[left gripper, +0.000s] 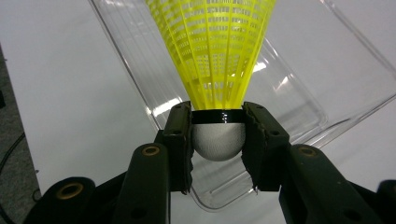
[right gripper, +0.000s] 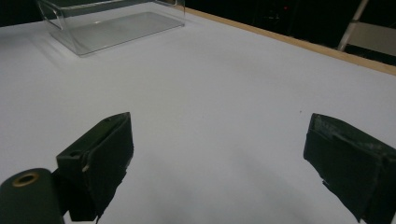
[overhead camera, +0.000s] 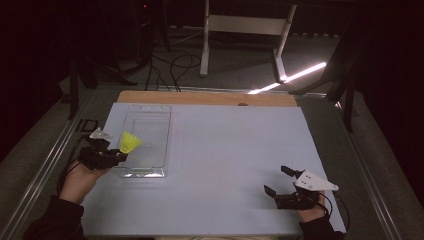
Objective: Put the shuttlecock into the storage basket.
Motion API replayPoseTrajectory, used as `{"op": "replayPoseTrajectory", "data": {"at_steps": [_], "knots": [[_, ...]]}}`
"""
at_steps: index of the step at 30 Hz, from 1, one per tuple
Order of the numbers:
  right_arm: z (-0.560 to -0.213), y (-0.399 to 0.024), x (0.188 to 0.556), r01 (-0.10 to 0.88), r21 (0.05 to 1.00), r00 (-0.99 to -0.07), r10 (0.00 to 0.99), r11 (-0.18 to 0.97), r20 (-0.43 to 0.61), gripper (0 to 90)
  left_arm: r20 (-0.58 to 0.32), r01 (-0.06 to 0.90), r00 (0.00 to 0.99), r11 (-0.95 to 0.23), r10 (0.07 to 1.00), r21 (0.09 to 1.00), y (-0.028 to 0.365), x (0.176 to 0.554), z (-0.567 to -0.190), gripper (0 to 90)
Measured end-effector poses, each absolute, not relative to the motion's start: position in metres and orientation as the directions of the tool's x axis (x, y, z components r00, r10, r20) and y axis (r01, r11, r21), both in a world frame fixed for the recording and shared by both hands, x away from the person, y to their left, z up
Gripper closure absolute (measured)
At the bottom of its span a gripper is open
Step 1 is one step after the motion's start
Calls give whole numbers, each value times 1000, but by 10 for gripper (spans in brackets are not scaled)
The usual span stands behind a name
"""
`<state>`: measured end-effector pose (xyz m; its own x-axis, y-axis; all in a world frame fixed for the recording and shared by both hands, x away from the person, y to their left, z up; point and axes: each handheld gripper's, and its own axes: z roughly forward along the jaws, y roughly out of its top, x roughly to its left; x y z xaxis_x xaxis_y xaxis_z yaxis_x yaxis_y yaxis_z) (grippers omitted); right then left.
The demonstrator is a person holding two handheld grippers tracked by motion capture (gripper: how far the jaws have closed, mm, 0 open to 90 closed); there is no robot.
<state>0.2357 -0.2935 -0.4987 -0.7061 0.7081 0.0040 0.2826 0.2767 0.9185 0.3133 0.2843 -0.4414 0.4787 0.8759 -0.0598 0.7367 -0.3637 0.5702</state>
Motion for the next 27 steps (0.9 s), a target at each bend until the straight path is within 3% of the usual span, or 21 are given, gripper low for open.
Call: {"op": "replayPoseTrajectory", "data": {"at_steps": [27], "knots": [[-500, -293, 236, 291, 915, -709, 705, 280, 9, 85, -20, 749, 536, -464, 844, 473, 267, 321, -444, 646]]}}
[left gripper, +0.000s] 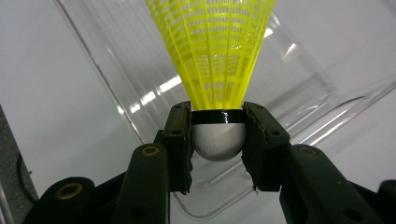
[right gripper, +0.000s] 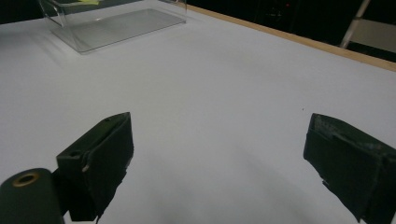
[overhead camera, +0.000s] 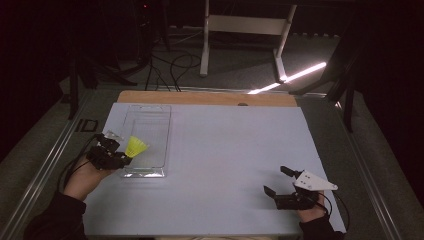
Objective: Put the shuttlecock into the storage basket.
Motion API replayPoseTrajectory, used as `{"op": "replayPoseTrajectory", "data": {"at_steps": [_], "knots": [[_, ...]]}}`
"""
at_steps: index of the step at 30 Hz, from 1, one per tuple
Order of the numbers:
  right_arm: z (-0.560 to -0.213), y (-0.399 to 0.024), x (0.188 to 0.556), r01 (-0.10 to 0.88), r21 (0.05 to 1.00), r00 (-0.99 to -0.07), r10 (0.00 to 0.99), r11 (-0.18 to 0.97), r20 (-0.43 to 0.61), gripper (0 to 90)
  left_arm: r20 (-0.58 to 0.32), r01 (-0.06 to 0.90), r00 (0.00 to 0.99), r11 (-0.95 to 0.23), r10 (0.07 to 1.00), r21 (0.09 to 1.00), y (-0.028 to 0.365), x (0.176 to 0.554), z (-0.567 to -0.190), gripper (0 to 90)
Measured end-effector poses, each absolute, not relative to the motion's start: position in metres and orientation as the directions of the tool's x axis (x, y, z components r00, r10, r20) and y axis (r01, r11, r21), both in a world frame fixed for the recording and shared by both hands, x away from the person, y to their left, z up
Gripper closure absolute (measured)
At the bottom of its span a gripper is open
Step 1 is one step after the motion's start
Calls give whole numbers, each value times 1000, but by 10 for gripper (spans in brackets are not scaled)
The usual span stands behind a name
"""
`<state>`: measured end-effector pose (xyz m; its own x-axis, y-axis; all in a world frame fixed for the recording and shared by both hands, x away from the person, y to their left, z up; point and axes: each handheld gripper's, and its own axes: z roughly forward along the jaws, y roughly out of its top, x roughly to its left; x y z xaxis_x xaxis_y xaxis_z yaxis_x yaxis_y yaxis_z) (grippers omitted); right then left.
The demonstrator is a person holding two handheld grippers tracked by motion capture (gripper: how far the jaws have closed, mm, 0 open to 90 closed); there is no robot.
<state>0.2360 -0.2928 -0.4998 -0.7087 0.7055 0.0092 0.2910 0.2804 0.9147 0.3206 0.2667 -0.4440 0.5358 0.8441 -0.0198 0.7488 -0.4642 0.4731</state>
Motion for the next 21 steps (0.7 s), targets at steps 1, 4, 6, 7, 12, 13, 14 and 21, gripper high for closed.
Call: {"op": "replayPoseTrajectory", "data": {"at_steps": [1, 4, 6, 7, 12, 13, 14, 21], "knots": [[-500, -293, 236, 290, 915, -708, 706, 280, 9, 85, -12, 750, 533, -465, 846, 469, 267, 321, -442, 646], [-499, -293, 235, 289, 915, -708, 706, 282, 7, 85, -22, 758, 526, -457, 850, 465, 267, 321, -440, 567], [-499, -293, 236, 289, 915, -708, 706, 281, 7, 85, -21, 761, 518, -450, 855, 466, 267, 320, -437, 488], [-499, -293, 236, 290, 915, -708, 706, 280, 8, 84, -21, 761, 518, -450, 855, 466, 267, 320, -437, 440], [-499, -293, 236, 290, 915, -709, 706, 282, 7, 85, -17, 757, 516, -447, 857, 477, 264, 319, -431, 274], [-499, -293, 236, 290, 915, -708, 706, 282, 7, 85, -12, 754, 519, -451, 855, 477, 264, 318, -430, 270], [-499, -293, 236, 290, 915, -708, 706, 282, 6, 85, -15, 755, 519, -450, 855, 477, 263, 318, -430, 251], [-499, -293, 236, 289, 915, -708, 706, 282, 6, 85, 3, 750, 530, -470, 848, 467, 259, 318, -429, 167]]}}
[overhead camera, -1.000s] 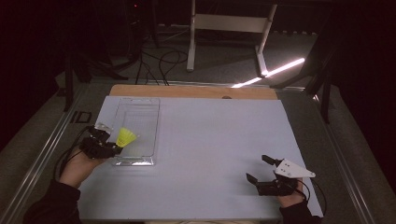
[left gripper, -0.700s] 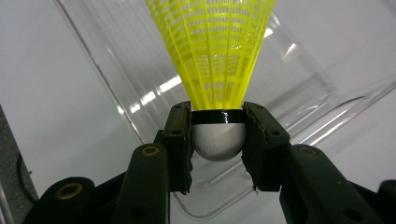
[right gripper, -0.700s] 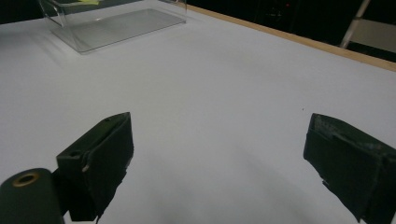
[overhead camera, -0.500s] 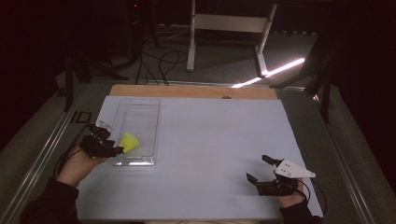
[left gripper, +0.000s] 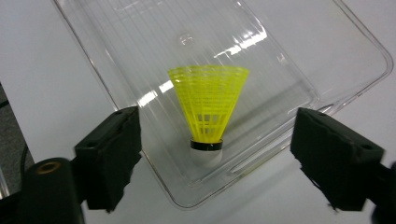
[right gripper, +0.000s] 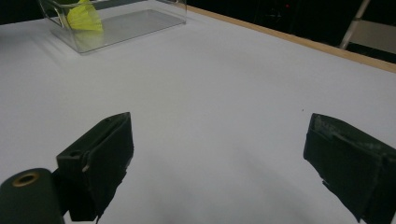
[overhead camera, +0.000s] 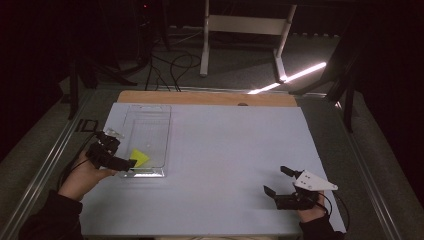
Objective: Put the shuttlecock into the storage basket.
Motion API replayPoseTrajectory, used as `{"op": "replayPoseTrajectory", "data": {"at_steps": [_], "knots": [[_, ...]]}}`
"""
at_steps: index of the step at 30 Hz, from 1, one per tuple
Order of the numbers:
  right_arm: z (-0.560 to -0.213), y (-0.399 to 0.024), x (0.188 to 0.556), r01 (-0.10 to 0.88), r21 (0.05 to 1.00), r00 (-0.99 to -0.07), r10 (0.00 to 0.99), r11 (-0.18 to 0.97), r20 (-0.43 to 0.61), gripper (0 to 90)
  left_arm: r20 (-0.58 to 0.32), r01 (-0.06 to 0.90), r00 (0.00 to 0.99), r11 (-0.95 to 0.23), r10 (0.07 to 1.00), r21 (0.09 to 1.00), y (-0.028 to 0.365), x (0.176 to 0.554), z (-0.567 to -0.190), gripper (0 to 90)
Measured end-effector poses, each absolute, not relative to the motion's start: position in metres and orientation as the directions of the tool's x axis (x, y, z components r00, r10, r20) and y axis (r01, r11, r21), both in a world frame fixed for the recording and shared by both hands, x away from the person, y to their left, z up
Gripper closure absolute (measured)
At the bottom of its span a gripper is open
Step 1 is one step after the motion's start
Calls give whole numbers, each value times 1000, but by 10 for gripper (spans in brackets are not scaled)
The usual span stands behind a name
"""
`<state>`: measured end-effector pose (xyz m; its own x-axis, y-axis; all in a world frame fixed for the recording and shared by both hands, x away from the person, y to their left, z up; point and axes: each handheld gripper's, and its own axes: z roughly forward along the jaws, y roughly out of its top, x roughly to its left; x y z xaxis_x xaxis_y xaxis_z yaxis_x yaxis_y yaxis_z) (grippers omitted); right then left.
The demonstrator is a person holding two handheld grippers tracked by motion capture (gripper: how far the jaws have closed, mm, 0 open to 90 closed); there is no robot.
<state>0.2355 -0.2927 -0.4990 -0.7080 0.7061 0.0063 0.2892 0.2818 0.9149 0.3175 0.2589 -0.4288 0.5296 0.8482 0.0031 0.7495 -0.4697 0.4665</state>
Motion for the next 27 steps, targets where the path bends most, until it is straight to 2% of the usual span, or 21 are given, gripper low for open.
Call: {"op": "replayPoseTrajectory", "data": {"at_steps": [3, 5, 8, 11, 13, 27], "knots": [[-499, -293, 236, 287, 916, -708, 706, 281, 5, 85, -4, 749, 534, -471, 846, 466, 258, 318, -428, 136], [-499, -293, 236, 289, 915, -708, 706, 281, 6, 85, -7, 762, 516, -456, 856, 460, 257, 320, -429, 68], [-499, -293, 236, 287, 916, -708, 706, 281, 5, 85, -24, 768, 508, -440, 861, 464, 257, 321, -427, 22], [-499, -293, 236, 290, 915, -707, 708, 280, 7, 85, -18, 765, 514, -449, 858, 462, 256, 322, -425, 11], [-499, -293, 236, 290, 915, -708, 706, 282, 7, 85, -54, 763, 518, -433, 854, 480, 257, 322, -423, 0], [-499, -293, 236, 289, 916, -707, 707, 278, 9, 85, -50, 699, 607, -503, 793, 508, 242, 327, -413, 0]]}}
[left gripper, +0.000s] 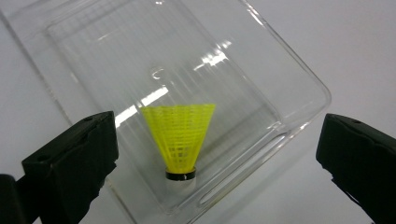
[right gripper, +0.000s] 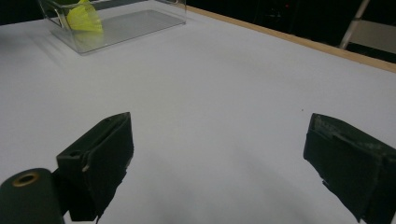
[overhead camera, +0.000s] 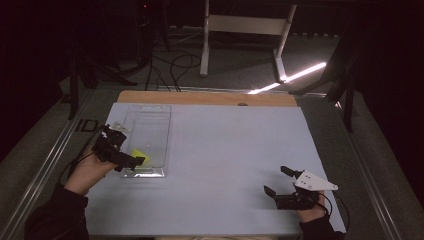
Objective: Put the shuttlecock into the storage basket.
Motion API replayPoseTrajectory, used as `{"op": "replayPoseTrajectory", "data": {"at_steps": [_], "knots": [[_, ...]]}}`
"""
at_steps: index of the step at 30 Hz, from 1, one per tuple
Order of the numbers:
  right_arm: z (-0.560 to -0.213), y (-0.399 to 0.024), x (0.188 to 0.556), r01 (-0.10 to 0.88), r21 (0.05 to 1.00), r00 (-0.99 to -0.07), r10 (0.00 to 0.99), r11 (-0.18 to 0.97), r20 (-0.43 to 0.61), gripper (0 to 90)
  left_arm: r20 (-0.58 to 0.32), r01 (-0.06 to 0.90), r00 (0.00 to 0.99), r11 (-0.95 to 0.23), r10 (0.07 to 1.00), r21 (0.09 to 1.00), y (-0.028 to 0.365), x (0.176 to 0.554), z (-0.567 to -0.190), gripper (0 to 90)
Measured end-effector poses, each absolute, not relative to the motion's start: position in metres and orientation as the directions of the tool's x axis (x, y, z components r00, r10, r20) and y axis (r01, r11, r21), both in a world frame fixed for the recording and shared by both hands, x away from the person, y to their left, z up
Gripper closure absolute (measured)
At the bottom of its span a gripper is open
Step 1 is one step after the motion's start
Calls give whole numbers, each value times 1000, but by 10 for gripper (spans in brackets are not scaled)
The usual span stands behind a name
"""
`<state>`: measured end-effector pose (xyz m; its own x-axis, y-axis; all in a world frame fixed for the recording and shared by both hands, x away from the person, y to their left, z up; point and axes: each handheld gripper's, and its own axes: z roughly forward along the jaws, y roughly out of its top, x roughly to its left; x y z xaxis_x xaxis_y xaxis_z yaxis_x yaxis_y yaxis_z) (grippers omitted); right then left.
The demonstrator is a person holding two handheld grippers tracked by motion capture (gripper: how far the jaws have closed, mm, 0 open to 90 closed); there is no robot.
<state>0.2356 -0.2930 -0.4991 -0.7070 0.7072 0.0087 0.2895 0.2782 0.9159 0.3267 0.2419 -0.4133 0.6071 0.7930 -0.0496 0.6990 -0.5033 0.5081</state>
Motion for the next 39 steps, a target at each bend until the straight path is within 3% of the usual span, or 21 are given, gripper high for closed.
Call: {"op": "replayPoseTrajectory", "data": {"at_steps": [18, 39], "knots": [[-499, -293, 236, 293, 915, -708, 706, 277, 13, 85, -40, 592, 695, -540, 718, 599, 206, 336, -399, 0], [-499, -294, 235, 290, 915, -709, 705, 280, 9, 85, -23, 420, 828, -594, 560, 686, 137, 338, -390, 0]]}}
